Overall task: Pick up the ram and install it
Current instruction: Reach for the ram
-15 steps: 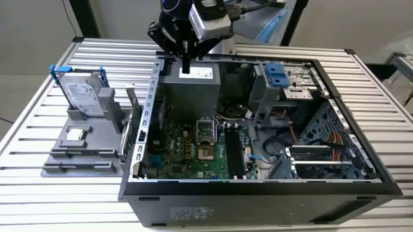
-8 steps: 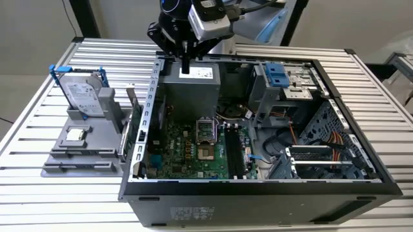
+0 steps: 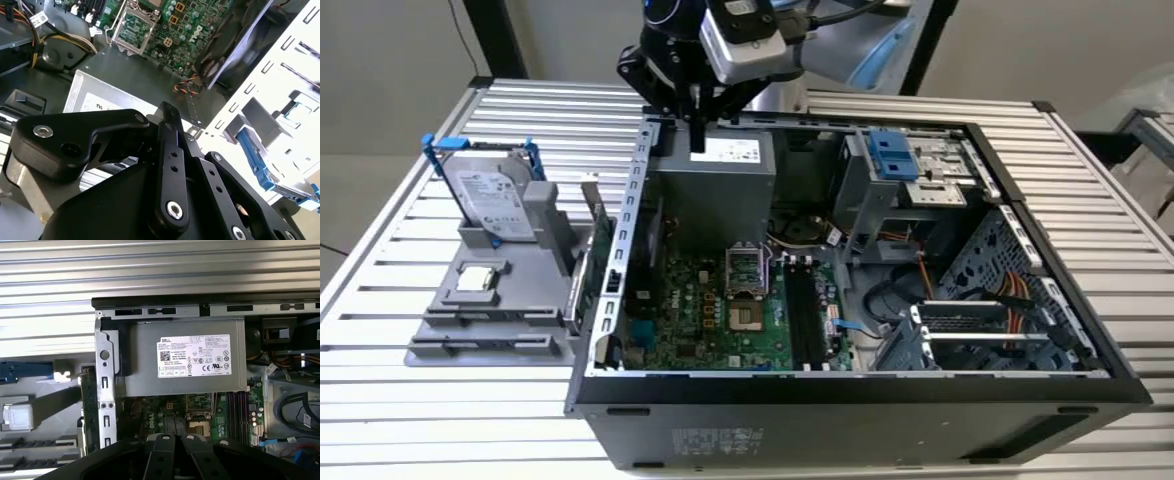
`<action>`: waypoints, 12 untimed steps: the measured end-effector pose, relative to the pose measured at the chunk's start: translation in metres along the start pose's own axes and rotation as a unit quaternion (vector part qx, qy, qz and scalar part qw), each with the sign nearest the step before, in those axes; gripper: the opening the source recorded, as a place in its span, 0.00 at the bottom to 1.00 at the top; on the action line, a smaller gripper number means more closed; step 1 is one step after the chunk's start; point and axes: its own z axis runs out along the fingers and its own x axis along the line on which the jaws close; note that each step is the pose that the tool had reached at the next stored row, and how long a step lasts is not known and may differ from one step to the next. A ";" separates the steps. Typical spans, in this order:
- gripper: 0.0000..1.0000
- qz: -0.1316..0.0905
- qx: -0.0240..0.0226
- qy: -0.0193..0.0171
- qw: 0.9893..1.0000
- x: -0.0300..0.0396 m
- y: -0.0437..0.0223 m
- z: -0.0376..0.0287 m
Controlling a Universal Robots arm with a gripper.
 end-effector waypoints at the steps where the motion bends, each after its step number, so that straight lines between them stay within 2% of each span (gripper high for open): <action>1: 0.00 0.000 0.000 0.000 1.000 0.0014 -0.0001 -0.0001; 12: 0.00 0.000 0.000 0.000 1.000 0.0176 -0.0012 -0.0004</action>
